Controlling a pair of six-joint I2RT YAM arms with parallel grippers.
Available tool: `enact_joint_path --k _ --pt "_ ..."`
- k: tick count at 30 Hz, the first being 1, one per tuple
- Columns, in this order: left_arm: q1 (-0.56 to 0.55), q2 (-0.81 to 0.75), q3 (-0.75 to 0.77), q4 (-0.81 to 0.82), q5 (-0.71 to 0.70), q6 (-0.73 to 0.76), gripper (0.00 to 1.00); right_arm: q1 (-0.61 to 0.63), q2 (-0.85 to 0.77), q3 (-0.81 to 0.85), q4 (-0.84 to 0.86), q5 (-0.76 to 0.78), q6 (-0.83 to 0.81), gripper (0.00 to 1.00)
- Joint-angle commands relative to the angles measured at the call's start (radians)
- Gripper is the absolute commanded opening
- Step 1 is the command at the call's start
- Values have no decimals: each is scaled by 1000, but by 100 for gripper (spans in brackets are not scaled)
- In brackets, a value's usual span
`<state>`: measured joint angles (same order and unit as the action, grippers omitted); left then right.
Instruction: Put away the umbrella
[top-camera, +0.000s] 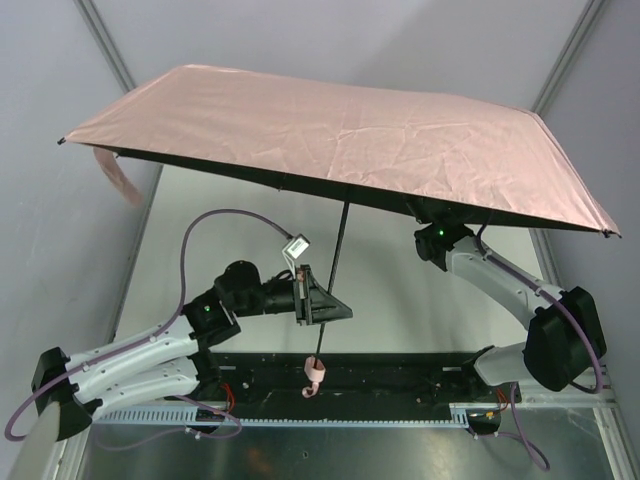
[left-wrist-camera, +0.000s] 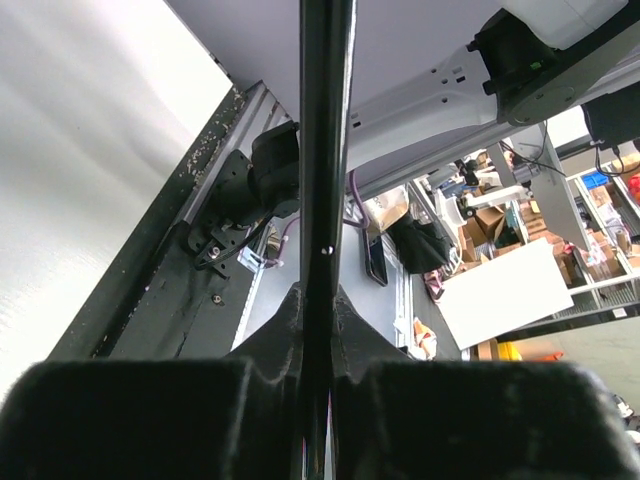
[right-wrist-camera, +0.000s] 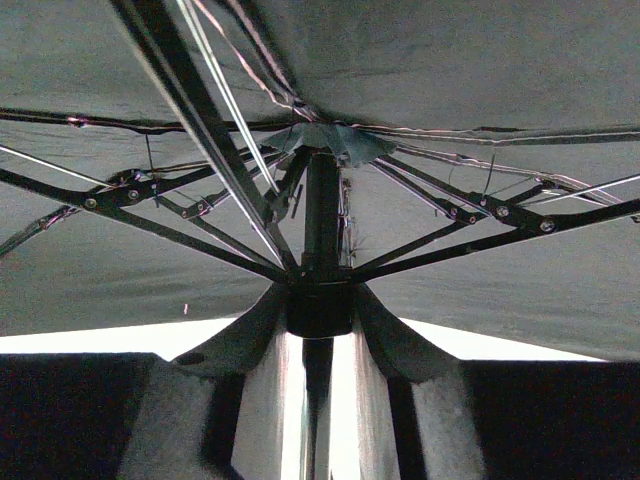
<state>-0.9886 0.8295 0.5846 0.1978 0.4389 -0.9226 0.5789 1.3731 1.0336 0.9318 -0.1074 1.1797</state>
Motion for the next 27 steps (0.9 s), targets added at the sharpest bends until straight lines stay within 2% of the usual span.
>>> enact_joint_path --k 1,4,8,14,22,27 --pt "38 -32 7 114 -67 -55 0 12 -32 17 128 -64 54 13" --pt "37 -35 4 121 -60 -58 0 7 -2 51 136 -69 68 18" --pt "38 -32 8 136 -53 -64 0 0 17 73 145 -79 73 34" --pt "37 -20 12 150 -42 -72 0 -34 32 85 161 -100 94 50" --pt "38 -2 14 172 -27 -85 0 -81 87 119 209 -111 159 52" --pt "33 0 10 180 -25 -90 0 -91 109 162 169 -70 164 52"
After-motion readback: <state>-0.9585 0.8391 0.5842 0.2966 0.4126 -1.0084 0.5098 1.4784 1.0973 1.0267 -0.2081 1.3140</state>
